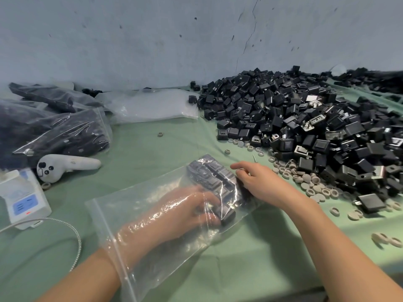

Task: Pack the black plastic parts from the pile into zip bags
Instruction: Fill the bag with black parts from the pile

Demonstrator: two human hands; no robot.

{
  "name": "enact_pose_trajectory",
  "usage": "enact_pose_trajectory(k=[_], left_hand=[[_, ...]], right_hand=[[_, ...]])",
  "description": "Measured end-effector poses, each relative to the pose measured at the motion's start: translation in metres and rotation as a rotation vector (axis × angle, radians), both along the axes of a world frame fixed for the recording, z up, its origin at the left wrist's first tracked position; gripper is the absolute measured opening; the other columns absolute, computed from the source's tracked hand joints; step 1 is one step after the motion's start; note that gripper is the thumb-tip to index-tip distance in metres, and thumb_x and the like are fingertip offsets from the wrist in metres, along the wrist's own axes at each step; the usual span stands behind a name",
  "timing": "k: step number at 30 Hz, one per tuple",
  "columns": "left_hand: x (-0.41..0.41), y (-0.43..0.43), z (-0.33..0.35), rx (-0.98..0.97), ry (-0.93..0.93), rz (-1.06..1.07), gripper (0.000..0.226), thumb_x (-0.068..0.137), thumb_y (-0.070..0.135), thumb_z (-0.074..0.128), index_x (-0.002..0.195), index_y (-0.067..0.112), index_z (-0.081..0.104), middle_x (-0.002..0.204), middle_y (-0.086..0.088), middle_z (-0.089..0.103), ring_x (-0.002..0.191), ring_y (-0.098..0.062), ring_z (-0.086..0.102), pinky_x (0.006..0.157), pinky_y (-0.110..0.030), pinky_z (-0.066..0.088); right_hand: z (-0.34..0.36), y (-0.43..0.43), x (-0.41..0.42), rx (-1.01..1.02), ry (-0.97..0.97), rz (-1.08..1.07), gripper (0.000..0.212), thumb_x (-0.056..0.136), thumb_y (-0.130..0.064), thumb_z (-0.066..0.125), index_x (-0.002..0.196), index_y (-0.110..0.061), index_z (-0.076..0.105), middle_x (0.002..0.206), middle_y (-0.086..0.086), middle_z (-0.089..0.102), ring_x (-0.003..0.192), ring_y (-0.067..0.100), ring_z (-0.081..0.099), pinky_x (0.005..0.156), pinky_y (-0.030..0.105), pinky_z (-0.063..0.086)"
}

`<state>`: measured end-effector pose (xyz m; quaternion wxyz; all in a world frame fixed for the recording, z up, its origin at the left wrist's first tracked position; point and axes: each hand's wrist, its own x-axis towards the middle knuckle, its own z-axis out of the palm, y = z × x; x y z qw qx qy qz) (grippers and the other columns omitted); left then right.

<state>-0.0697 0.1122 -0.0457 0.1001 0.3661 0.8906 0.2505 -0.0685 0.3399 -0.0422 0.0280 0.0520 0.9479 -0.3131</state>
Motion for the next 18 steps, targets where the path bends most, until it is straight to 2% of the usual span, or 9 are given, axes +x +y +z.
enact_pose_trajectory(k=[3, 6, 10, 12, 16, 18], left_hand=[[-0.0004, -0.0036, -0.0016, -0.004, 0.078, -0.030, 0.024, 0.087, 0.049, 0.068, 0.107, 0.037, 0.068, 0.107, 0.018, 0.059, 0.092, 0.001, 0.051, 0.083, -0.016, 0.041], [0.0013, -0.0086, -0.0037, 0.032, 0.075, -0.034, 0.020, 0.090, 0.043, 0.068, 0.107, 0.034, 0.071, 0.103, 0.013, 0.062, 0.093, -0.001, 0.054, 0.086, -0.019, 0.042], [0.0021, -0.0090, -0.0049, 0.113, 0.021, -0.034, 0.018, 0.087, 0.041, 0.071, 0.102, 0.030, 0.074, 0.095, 0.010, 0.063, 0.088, -0.005, 0.056, 0.083, -0.022, 0.043], [0.0014, -0.0075, -0.0042, 0.107, 0.007, -0.026, 0.018, 0.087, 0.046, 0.070, 0.098, 0.032, 0.073, 0.096, 0.011, 0.063, 0.088, -0.004, 0.057, 0.084, -0.025, 0.045], [0.0052, -0.0039, -0.0020, 0.041, 0.041, 0.047, 0.020, 0.078, 0.060, 0.056, 0.086, 0.042, 0.062, 0.083, 0.017, 0.059, 0.079, 0.003, 0.052, 0.077, -0.024, 0.045], [0.0086, -0.0008, 0.0003, 0.049, 0.033, 0.062, 0.017, 0.080, 0.055, 0.063, 0.082, 0.039, 0.058, 0.074, 0.019, 0.053, 0.076, 0.006, 0.050, 0.070, -0.017, 0.040]], right_hand=[[0.0005, 0.0004, 0.0010, -0.001, -0.005, 0.004, 0.037, 0.106, -0.030, 0.037, 0.139, -0.029, 0.054, 0.141, -0.008, 0.056, 0.128, 0.012, 0.050, 0.094, 0.023, 0.035], [0.0011, 0.0005, 0.0014, 0.003, -0.004, 0.009, 0.037, 0.106, -0.030, 0.037, 0.139, -0.029, 0.054, 0.141, -0.009, 0.055, 0.129, 0.011, 0.050, 0.093, 0.022, 0.034], [0.0018, 0.0010, 0.0018, 0.009, -0.004, 0.009, 0.037, 0.106, -0.030, 0.037, 0.139, -0.029, 0.054, 0.142, -0.009, 0.055, 0.129, 0.012, 0.049, 0.093, 0.023, 0.034], [0.0023, 0.0010, 0.0019, 0.013, -0.006, 0.012, 0.037, 0.107, -0.030, 0.036, 0.140, -0.029, 0.054, 0.142, -0.009, 0.055, 0.129, 0.012, 0.049, 0.093, 0.022, 0.034], [0.0031, -0.0003, 0.0025, 0.024, -0.002, 0.010, 0.037, 0.107, -0.030, 0.036, 0.140, -0.028, 0.054, 0.142, -0.009, 0.055, 0.129, 0.012, 0.049, 0.093, 0.023, 0.034], [0.0031, -0.0010, 0.0024, 0.036, 0.002, 0.014, 0.038, 0.107, -0.029, 0.036, 0.140, -0.028, 0.053, 0.143, -0.009, 0.055, 0.129, 0.012, 0.049, 0.093, 0.023, 0.035]])
